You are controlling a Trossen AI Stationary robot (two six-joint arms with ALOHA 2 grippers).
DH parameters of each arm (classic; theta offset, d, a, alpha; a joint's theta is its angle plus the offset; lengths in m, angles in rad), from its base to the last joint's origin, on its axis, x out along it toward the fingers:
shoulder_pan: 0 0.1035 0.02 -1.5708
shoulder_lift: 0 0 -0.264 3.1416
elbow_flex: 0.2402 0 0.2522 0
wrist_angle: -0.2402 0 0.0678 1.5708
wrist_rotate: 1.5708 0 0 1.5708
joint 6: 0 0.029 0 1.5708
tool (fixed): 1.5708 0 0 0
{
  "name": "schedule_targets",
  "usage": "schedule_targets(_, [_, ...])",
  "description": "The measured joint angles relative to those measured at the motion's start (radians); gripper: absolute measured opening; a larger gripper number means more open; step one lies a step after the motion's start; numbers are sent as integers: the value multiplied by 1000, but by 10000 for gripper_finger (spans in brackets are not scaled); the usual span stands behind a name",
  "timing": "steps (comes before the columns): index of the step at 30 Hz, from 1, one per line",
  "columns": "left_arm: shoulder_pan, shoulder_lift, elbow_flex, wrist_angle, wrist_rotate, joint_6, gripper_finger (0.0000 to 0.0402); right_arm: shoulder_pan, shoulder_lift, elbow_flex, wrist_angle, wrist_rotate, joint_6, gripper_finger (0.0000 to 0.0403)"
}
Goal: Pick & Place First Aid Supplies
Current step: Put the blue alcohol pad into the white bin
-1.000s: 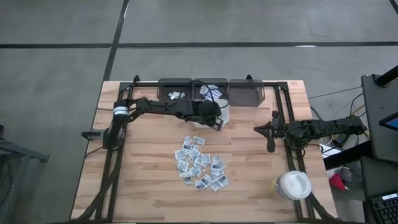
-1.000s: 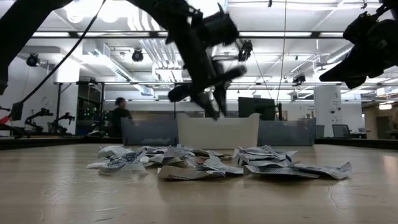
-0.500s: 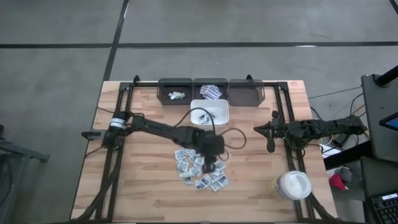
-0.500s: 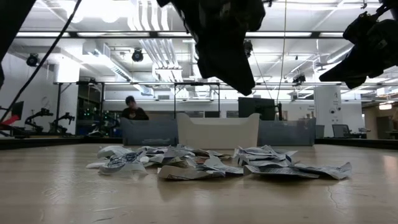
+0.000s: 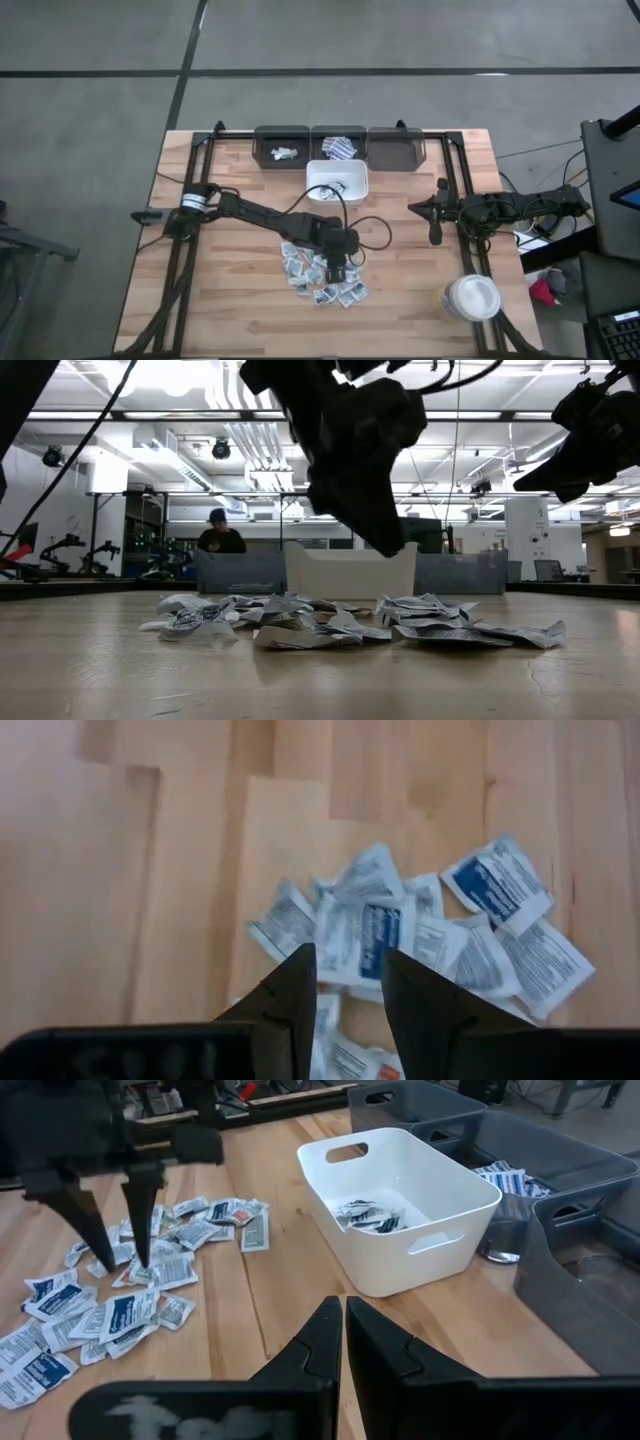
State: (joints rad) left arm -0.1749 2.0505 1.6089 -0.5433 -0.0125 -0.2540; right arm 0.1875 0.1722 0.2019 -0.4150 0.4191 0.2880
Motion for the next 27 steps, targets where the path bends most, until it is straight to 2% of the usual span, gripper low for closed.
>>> schedule_targets(5, [-3,40,0,0,4,-39,108,0,0,0,0,0,0,18])
schedule_targets(19, [11,46,-11,0,-8,-342,108,0,0,0,0,0,0,18])
schedule_targets(27, [21,45,-11,3,-5,-414,108,0,0,0,0,0,0,18])
